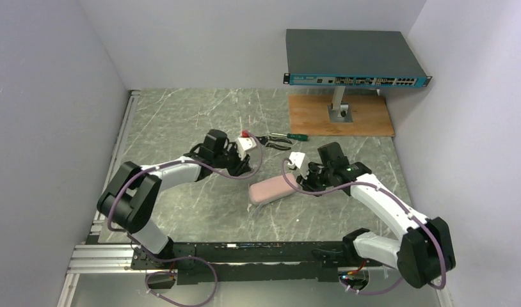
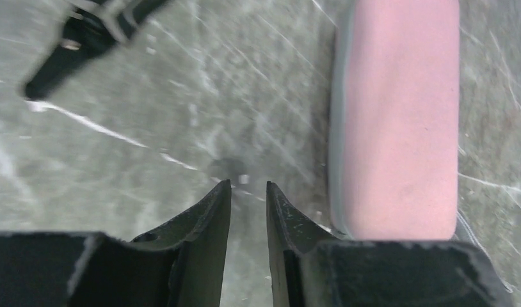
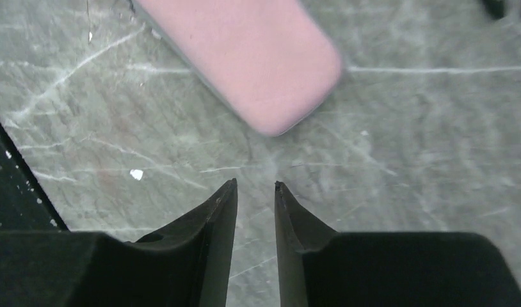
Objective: Open the umbrella
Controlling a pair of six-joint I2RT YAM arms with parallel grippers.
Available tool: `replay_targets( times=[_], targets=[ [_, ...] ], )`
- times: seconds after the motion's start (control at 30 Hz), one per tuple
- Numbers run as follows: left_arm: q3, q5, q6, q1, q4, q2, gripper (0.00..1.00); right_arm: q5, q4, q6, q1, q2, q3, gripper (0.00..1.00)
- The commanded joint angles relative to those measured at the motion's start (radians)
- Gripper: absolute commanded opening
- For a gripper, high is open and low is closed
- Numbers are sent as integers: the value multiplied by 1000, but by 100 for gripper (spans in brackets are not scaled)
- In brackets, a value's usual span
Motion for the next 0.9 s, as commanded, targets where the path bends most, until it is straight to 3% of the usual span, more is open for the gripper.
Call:
replay_targets(
  times=[0.0,0.27,0.53,0.7,0.87],
  targets=[
    [-2,16,-1,-62,-53,50,31,-13,42,44,29,94,-8,29],
    [-107,191,-84,-72,-20,38,25,-22,222,96,36,269,-17,29],
    [-208,316,-158,-88,102,-43,32,-61,306,200,27,334,85,36],
    [-325,301,-195,-60,232,-175,51,-111,328,282,-13,304,86,57],
    [-340,207,-109,-61,141,-247,58,-189,239,382,-35,277,99,79]
  ],
)
